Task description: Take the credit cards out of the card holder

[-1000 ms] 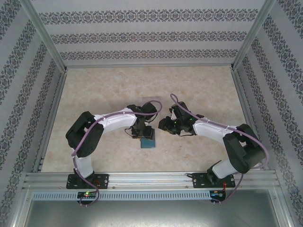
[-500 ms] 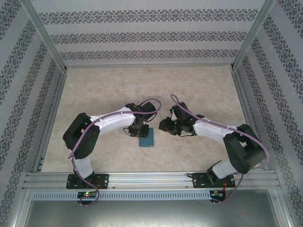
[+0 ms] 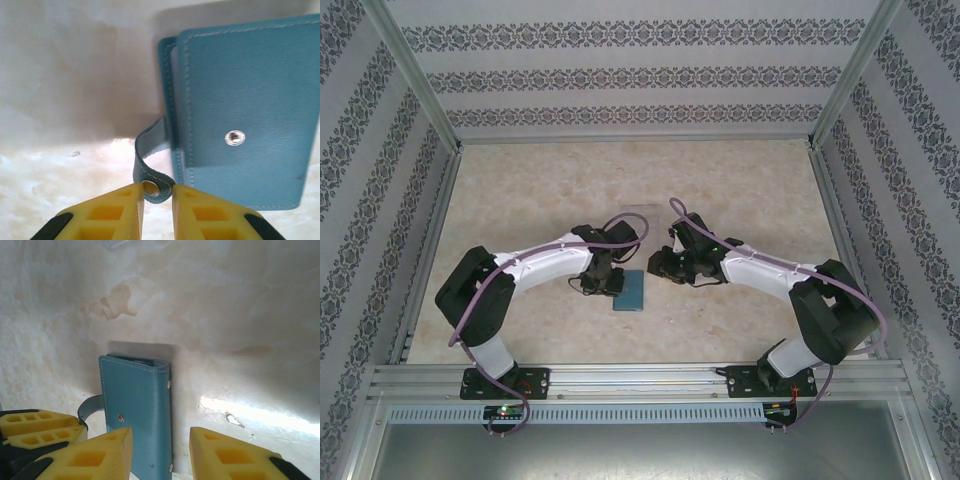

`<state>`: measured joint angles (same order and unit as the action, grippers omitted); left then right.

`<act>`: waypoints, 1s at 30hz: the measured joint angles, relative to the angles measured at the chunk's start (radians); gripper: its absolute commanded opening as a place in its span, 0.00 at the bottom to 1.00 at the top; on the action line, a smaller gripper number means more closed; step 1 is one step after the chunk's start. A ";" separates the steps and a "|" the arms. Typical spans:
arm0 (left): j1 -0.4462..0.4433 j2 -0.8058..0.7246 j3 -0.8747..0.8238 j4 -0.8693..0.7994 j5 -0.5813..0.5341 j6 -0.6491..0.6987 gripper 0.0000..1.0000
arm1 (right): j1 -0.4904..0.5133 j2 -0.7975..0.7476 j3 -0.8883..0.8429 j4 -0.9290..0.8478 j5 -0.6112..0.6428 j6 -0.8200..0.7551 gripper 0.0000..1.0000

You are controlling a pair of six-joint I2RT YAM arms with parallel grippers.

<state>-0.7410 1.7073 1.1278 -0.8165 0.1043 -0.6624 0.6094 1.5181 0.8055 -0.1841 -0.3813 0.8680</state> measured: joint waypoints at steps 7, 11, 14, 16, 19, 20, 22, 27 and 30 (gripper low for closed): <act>0.060 -0.069 -0.092 0.073 0.032 -0.003 0.39 | 0.023 0.018 0.030 -0.026 0.014 0.000 0.37; 0.098 -0.094 -0.122 0.108 0.059 -0.002 0.48 | 0.036 0.029 0.047 -0.037 0.024 0.000 0.37; 0.122 -0.109 -0.135 0.134 0.078 0.001 0.51 | 0.043 0.034 0.059 -0.043 0.027 0.001 0.37; 0.134 -0.122 -0.144 0.151 0.093 0.002 0.53 | 0.043 0.037 0.067 -0.045 0.029 0.001 0.37; 0.148 -0.142 -0.156 0.171 0.116 0.004 0.58 | 0.047 0.043 0.072 -0.046 0.037 0.001 0.37; 0.153 -0.148 -0.157 0.175 0.121 0.004 0.60 | 0.050 0.045 0.074 -0.048 0.038 0.001 0.37; 0.157 -0.164 -0.157 0.178 0.127 0.005 0.63 | 0.055 0.045 0.077 -0.051 0.040 0.001 0.37; 0.159 -0.191 -0.153 0.180 0.155 0.009 0.70 | 0.056 0.048 0.078 -0.053 0.045 0.001 0.37; 0.156 -0.163 -0.130 0.178 0.172 0.016 0.71 | 0.056 0.052 0.078 -0.053 0.045 0.001 0.37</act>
<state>-0.5854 1.5444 0.9977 -0.6388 0.2760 -0.6464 0.6659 1.5700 0.8837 -0.2367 -0.3363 0.8688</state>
